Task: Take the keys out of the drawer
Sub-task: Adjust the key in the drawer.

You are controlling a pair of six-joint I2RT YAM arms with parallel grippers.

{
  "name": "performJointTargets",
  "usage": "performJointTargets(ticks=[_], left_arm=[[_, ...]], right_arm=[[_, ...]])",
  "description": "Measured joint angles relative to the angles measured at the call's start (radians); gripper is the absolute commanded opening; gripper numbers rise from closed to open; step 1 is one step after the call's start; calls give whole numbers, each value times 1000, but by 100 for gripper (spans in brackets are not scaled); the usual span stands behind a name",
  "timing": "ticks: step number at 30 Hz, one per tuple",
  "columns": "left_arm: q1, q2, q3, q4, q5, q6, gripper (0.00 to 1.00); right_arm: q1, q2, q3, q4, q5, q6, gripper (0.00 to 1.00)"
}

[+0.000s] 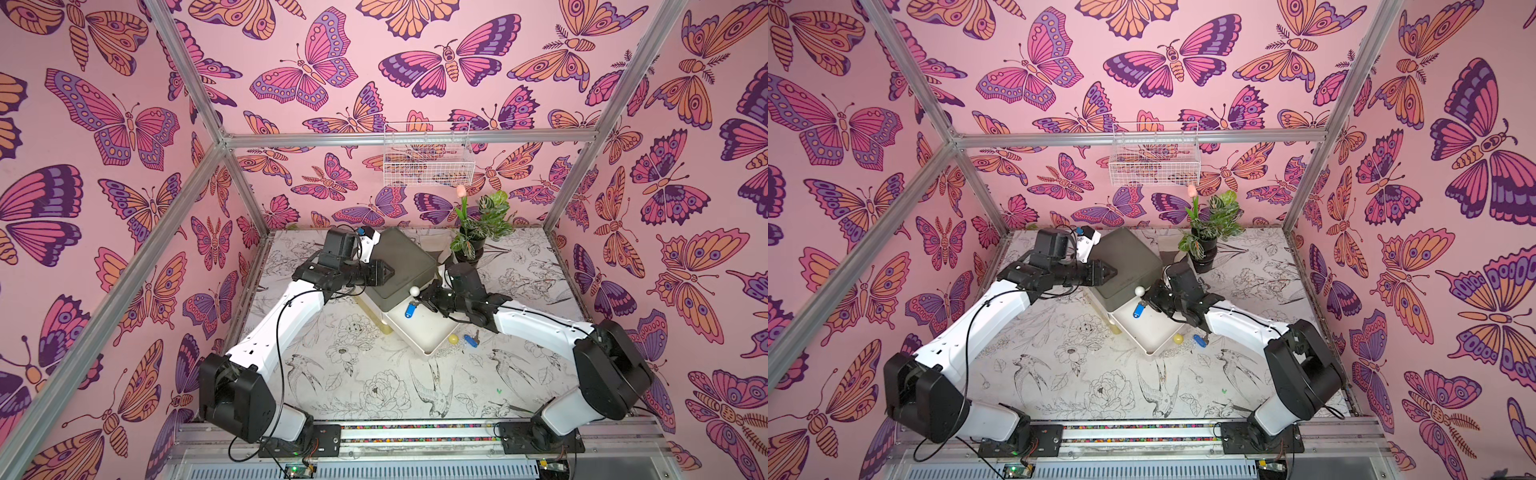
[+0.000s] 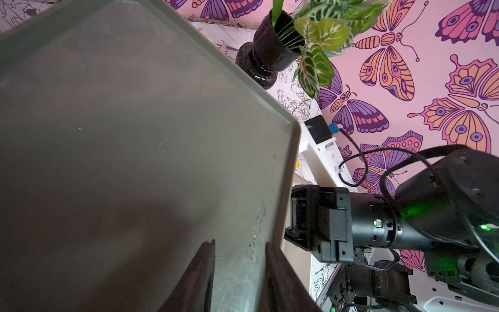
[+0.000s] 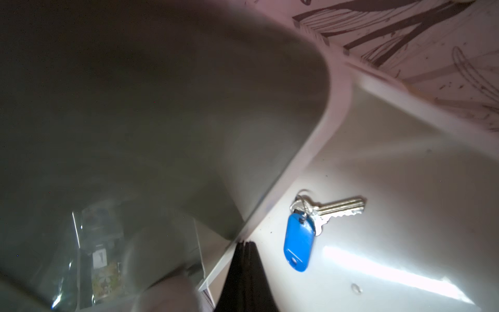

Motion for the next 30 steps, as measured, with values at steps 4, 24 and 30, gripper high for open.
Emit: performJointTargets(ticks=[4, 24, 30], left_arm=[[2, 19, 2, 0, 2, 0, 35], [12, 53, 13, 0, 18, 11, 34], [26, 53, 13, 0, 32, 14, 34]], right_arm=[[1, 26, 0, 4, 18, 14, 0], [8, 119, 51, -13, 35, 32, 0], [8, 132, 77, -67, 45, 12, 0]])
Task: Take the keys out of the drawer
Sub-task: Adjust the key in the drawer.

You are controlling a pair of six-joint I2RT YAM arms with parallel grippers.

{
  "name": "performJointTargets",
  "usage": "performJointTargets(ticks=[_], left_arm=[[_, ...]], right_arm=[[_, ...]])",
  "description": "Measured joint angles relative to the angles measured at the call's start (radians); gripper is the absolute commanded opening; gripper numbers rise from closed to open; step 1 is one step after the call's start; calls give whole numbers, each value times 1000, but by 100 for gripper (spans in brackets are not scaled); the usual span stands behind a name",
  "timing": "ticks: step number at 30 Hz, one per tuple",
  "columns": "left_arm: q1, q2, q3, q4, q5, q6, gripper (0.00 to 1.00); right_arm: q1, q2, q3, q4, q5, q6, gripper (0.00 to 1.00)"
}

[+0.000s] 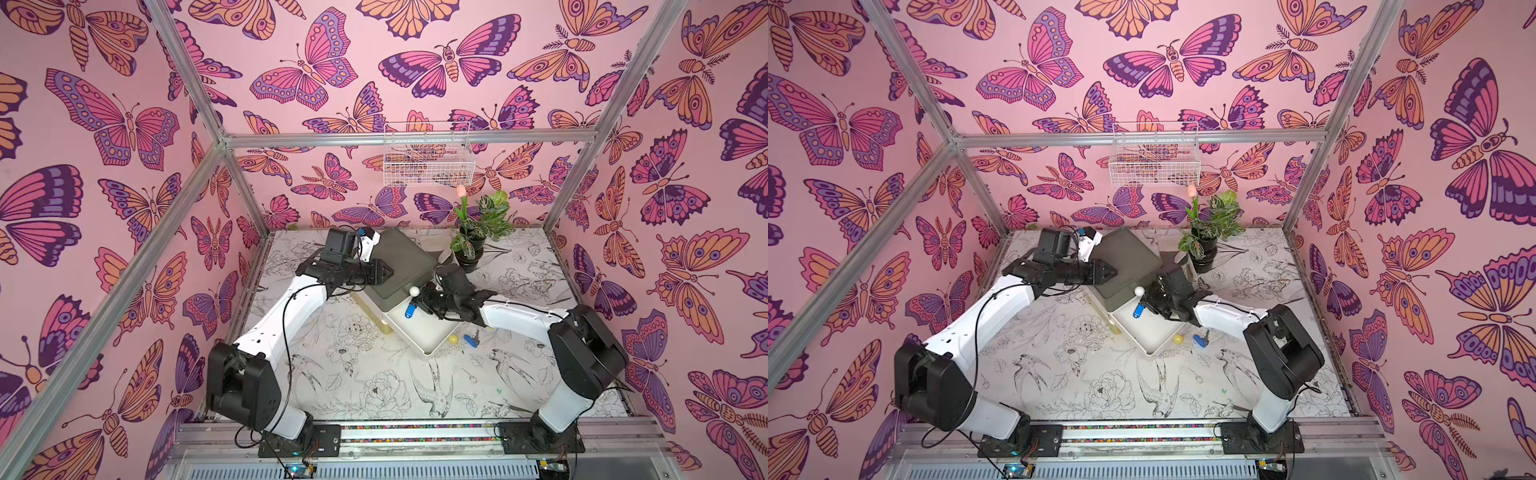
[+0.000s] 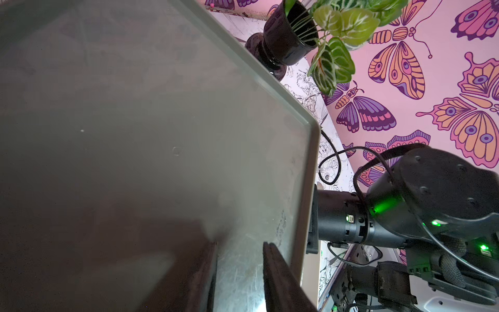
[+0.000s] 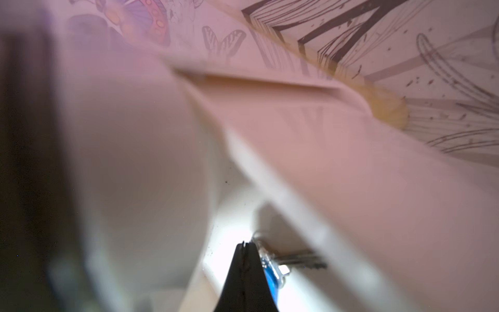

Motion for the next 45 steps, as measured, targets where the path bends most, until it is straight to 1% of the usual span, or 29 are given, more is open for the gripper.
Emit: performJointTargets(ticks=[16, 45], left_arm=[[11, 0, 0, 0, 11, 1, 34], [15, 0, -10, 0, 30, -1, 34]], right_arm=[[3, -6, 63, -185, 30, -61, 0], [4, -114, 47, -462, 81, -171, 0]])
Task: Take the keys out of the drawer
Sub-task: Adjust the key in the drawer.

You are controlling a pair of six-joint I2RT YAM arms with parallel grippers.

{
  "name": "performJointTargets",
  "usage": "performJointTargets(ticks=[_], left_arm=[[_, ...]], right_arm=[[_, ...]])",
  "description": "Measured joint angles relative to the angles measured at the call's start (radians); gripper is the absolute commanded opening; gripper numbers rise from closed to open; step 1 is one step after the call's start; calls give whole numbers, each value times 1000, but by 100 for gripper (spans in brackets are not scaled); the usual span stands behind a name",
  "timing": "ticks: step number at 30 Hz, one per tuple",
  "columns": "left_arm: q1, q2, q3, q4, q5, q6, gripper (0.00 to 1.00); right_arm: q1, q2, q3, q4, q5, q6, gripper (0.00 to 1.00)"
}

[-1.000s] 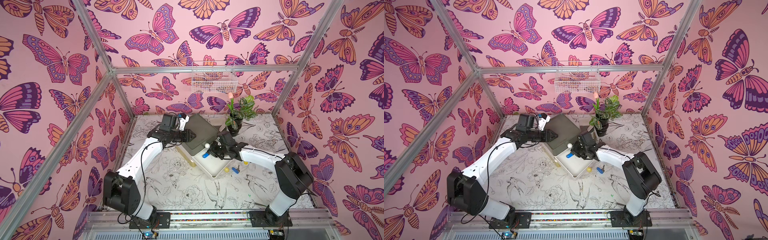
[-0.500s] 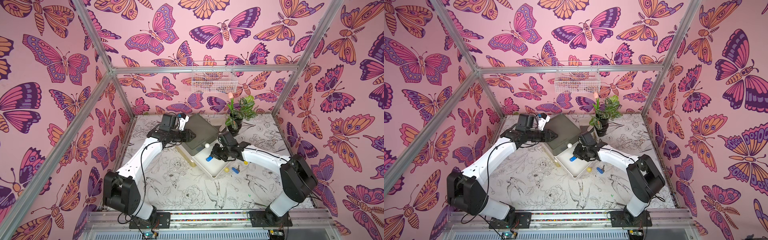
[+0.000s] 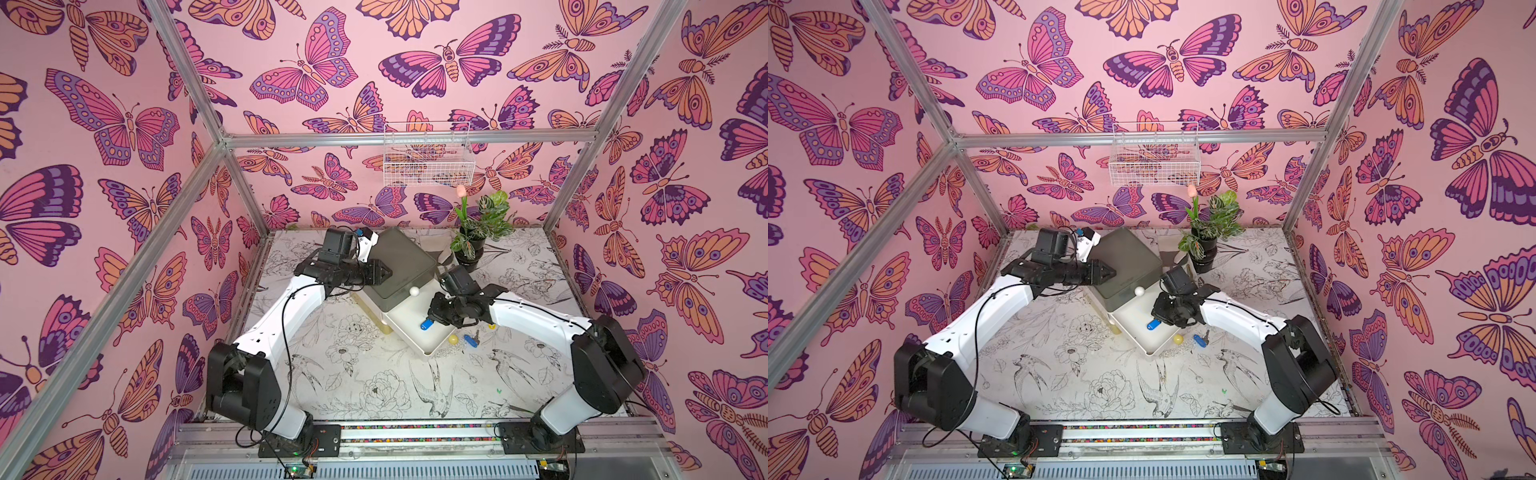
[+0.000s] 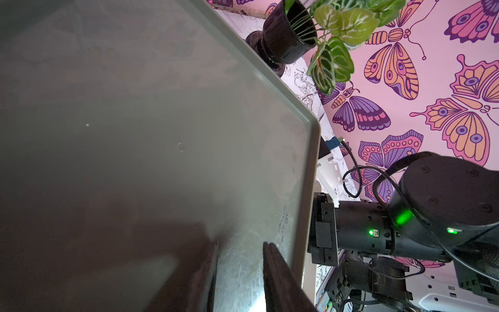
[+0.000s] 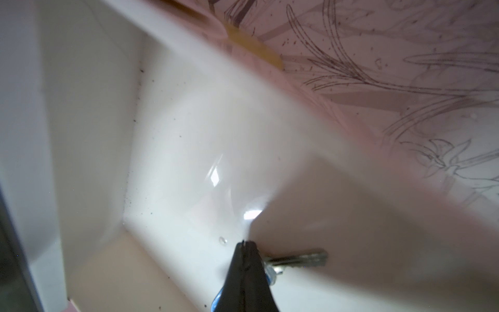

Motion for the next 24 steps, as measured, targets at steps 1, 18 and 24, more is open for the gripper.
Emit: performJointTargets(ticks=[1, 18, 24], left_arm=[[0, 0, 0, 0, 0, 0, 34], [0, 0, -2, 7, 7, -15, 38], [0, -4, -12, 21, 8, -19, 38]], right_arm=[[0, -4, 0, -13, 2, -8, 1], [1, -62, 114, -228, 36, -182, 32], [1, 7, 145, -265, 19, -231, 32]])
